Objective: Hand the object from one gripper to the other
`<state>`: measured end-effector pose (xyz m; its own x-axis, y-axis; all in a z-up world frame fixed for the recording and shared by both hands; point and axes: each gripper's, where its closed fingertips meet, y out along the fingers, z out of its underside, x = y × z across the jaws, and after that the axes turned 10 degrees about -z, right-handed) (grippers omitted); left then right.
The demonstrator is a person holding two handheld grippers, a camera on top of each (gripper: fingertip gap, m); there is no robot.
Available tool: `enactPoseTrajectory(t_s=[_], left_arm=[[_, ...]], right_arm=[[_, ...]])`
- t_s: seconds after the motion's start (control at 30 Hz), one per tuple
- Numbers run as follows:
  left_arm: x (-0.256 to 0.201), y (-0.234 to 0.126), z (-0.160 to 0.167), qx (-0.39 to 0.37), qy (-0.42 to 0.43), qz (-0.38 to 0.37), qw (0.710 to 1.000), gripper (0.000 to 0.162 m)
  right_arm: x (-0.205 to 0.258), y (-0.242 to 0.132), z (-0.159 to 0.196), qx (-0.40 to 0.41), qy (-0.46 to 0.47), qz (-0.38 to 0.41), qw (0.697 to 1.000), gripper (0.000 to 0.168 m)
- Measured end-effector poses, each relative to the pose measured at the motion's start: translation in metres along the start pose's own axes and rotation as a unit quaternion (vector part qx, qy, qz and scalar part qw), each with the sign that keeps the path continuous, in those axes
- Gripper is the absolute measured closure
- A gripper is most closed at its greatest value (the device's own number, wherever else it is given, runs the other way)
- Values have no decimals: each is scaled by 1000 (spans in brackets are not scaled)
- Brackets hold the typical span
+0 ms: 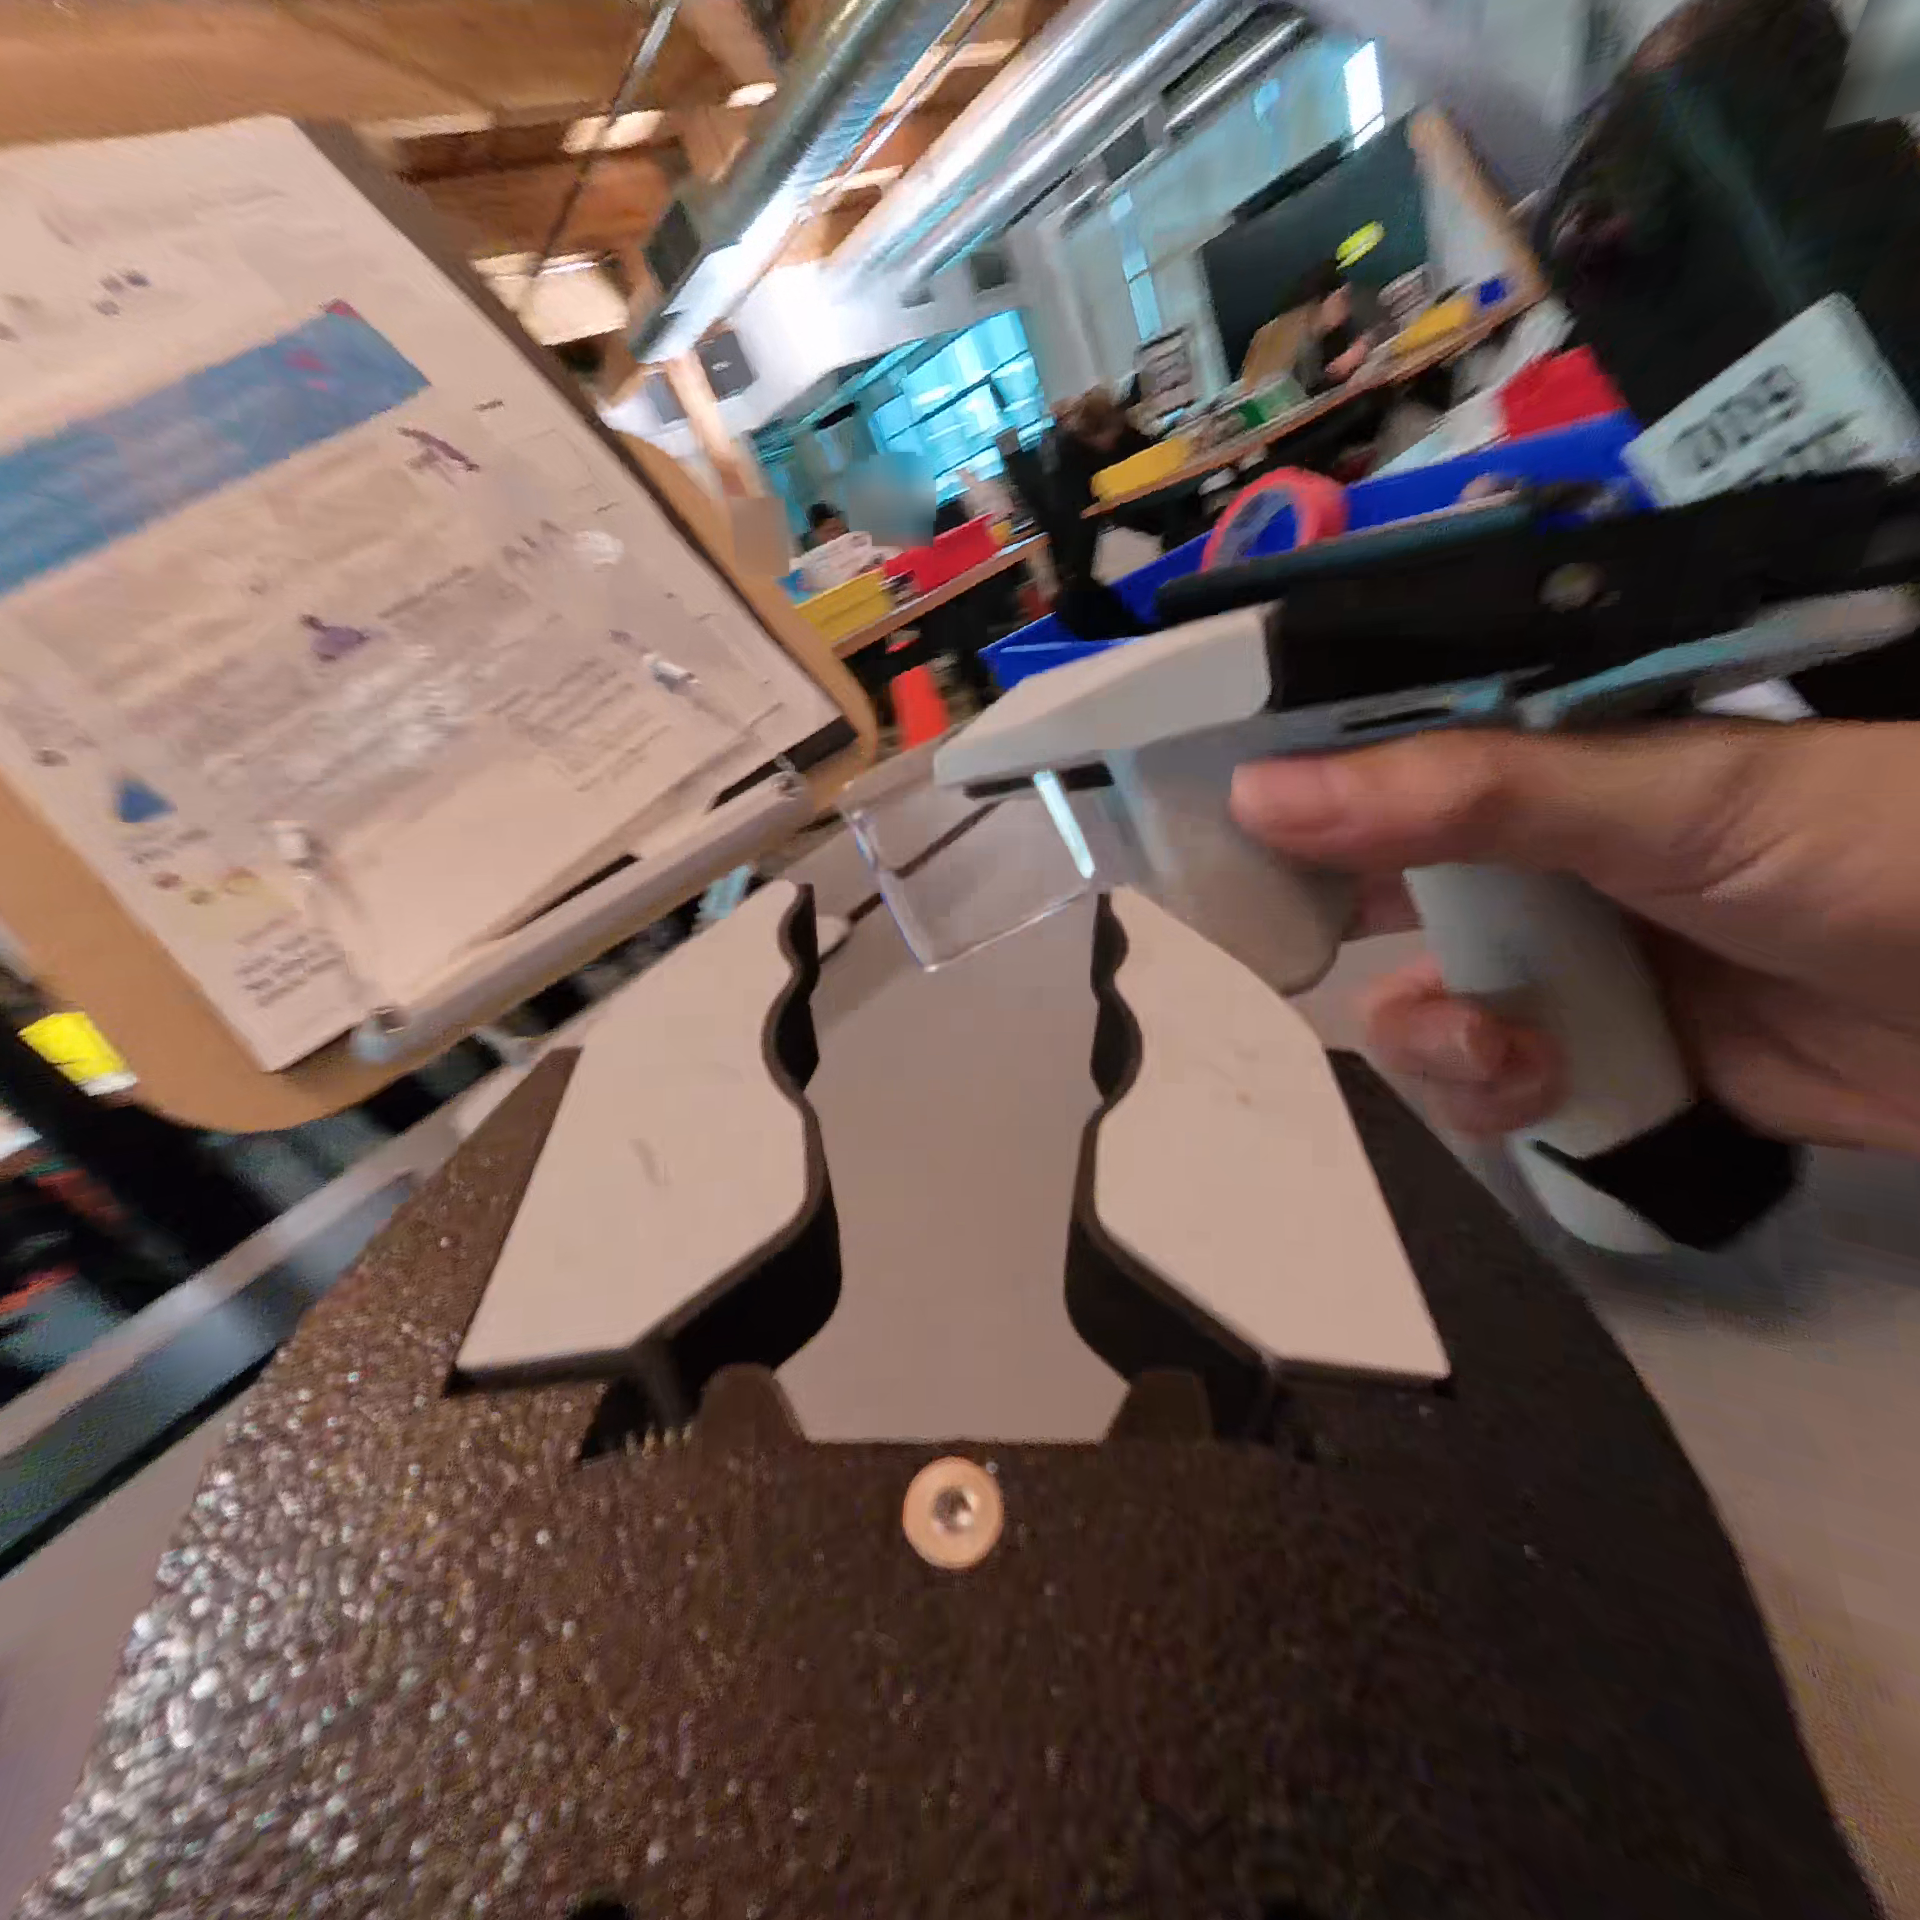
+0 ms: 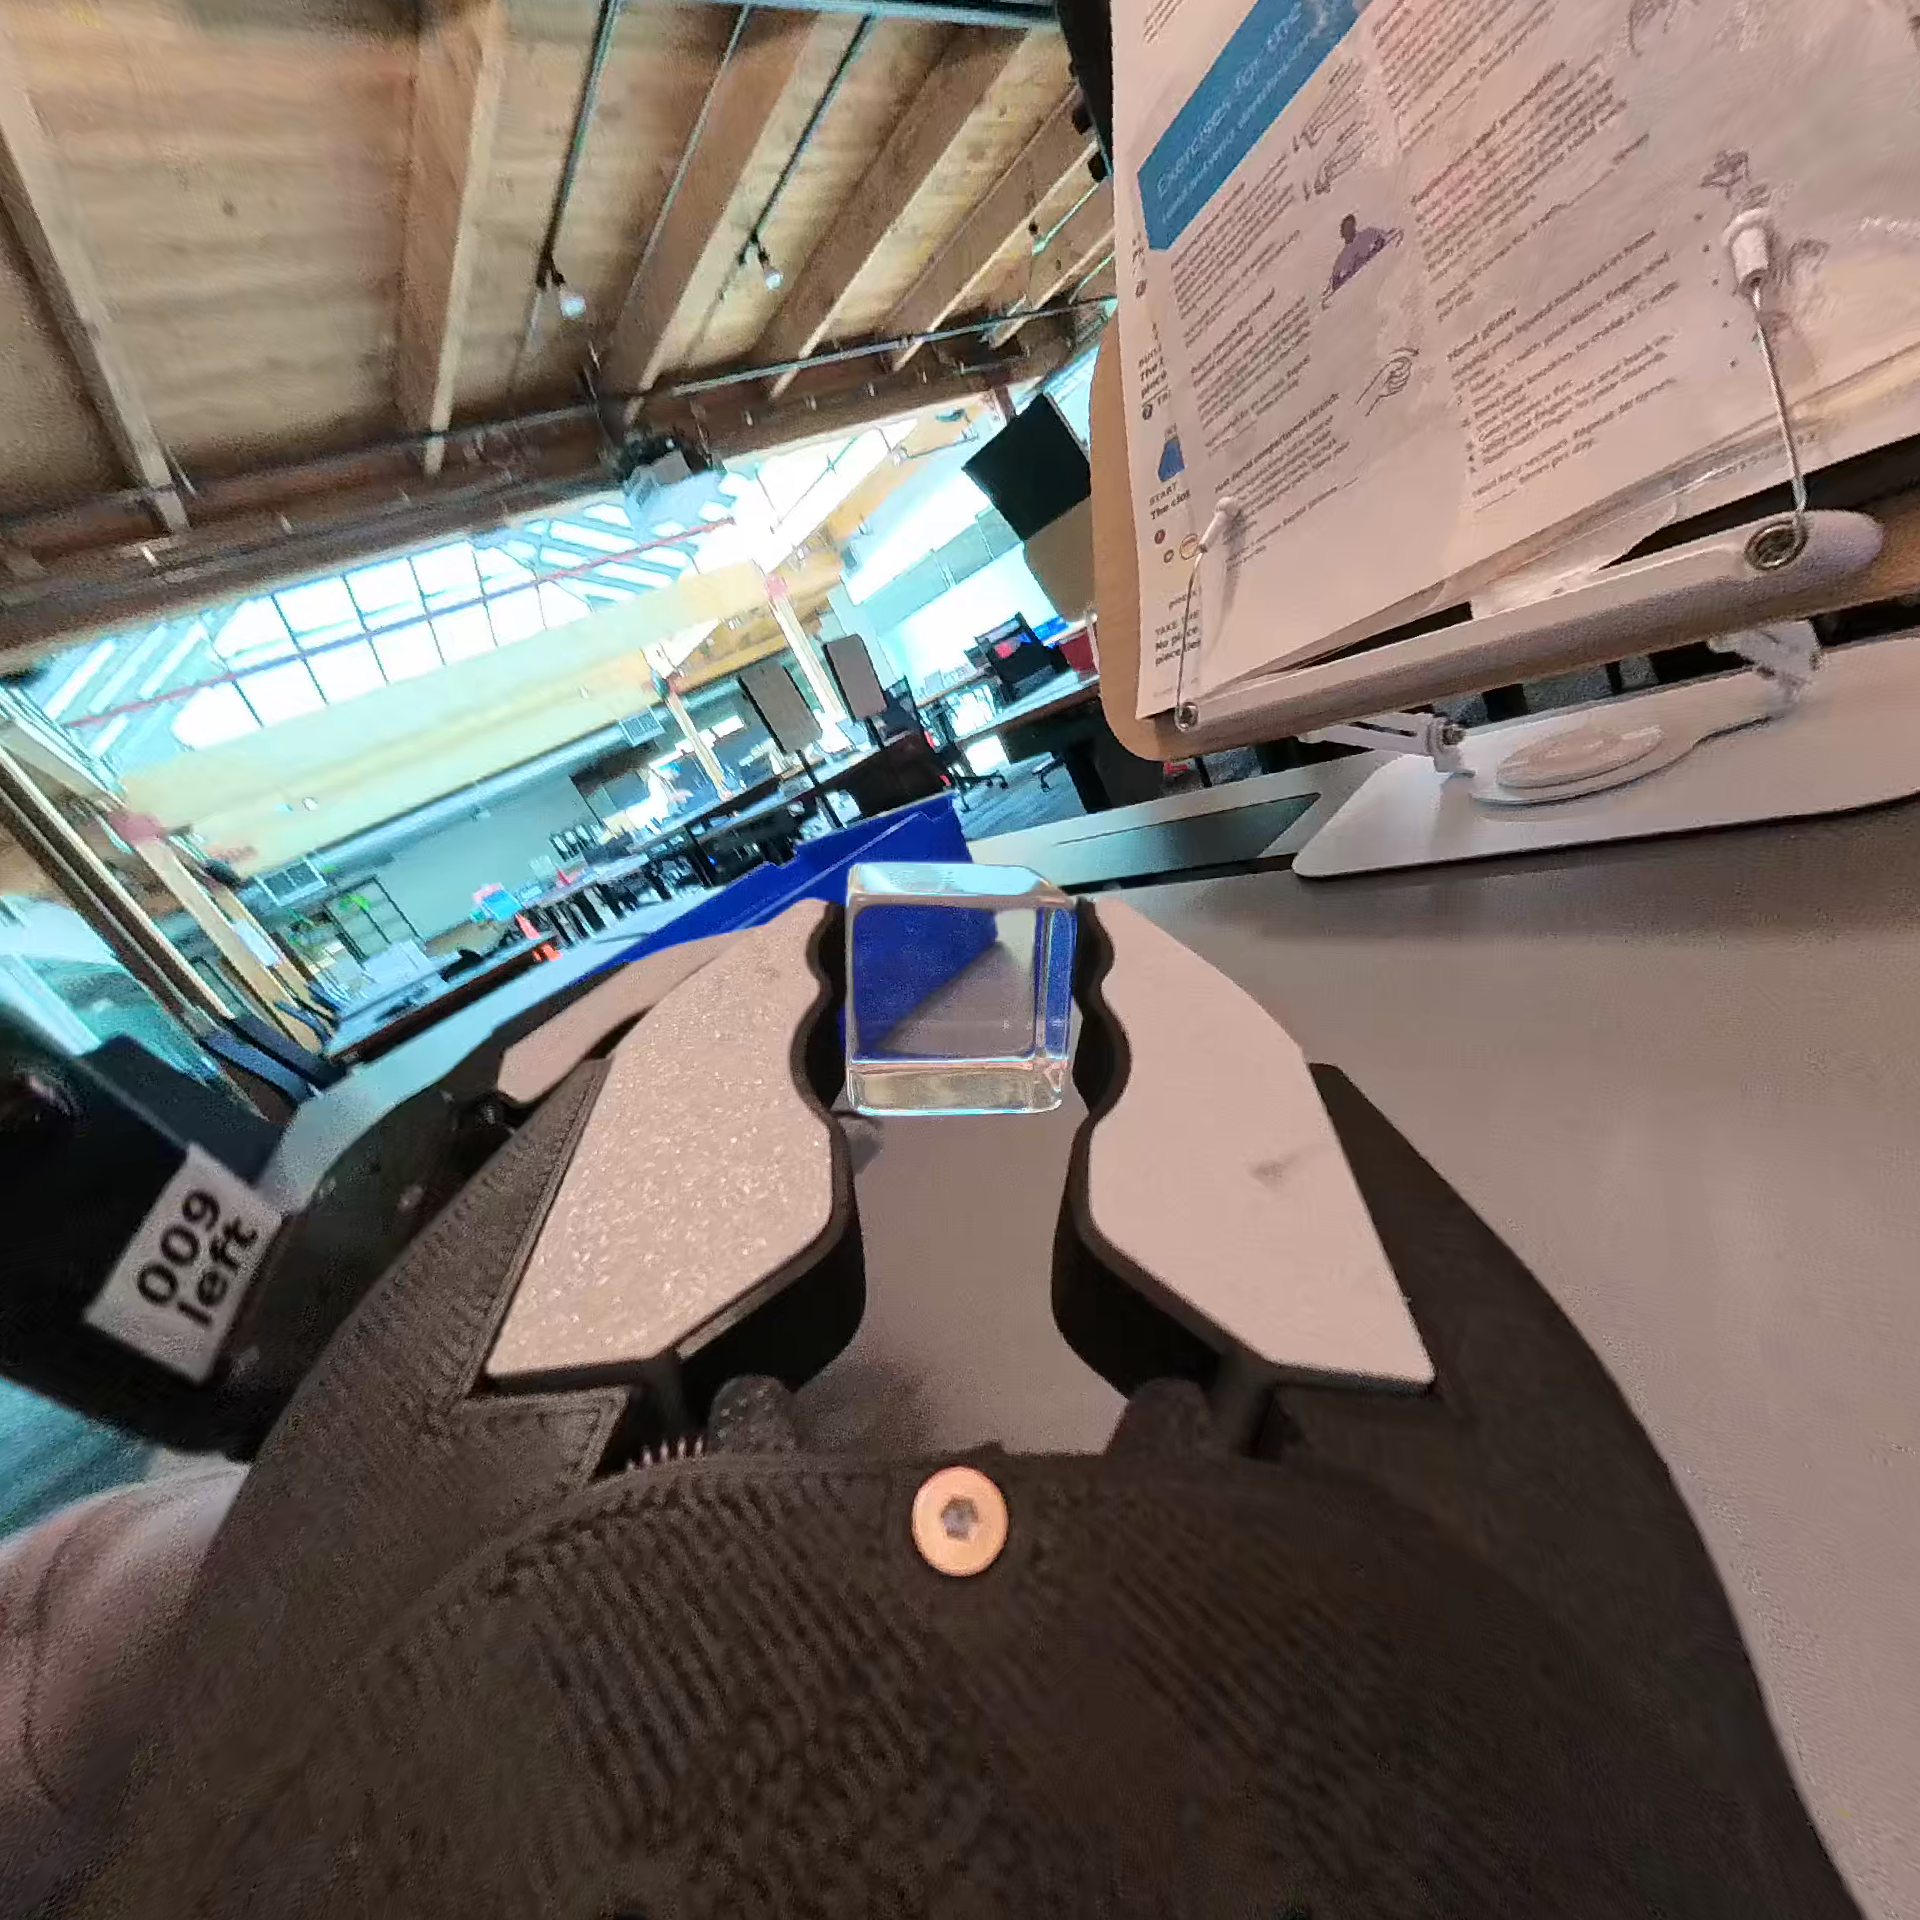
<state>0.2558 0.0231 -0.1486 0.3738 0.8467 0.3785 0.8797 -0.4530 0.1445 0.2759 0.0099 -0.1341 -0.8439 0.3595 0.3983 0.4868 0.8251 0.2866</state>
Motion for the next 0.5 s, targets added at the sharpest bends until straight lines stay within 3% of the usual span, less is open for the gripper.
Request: enactPoseTrajectory(t_s=[0.1, 0.23, 0.37, 0.5], left_arm=[[2, 1, -2, -7, 23, -34, 999, 117], [-4, 2, 1, -13, 12, -11, 1000, 108], [-9, 0, -4, -74, 90, 7, 993, 92], [-1, -9, -9, -111, 136, 47, 983, 91]], right_arm=[[9, 1, -5, -27, 23, -26, 999, 126], [17, 4, -2, -39, 83, -65, 994, 127], [25, 7, 3, -23, 147, -111, 983, 126], [30, 7, 10, 49, 177, -166, 969, 126]])
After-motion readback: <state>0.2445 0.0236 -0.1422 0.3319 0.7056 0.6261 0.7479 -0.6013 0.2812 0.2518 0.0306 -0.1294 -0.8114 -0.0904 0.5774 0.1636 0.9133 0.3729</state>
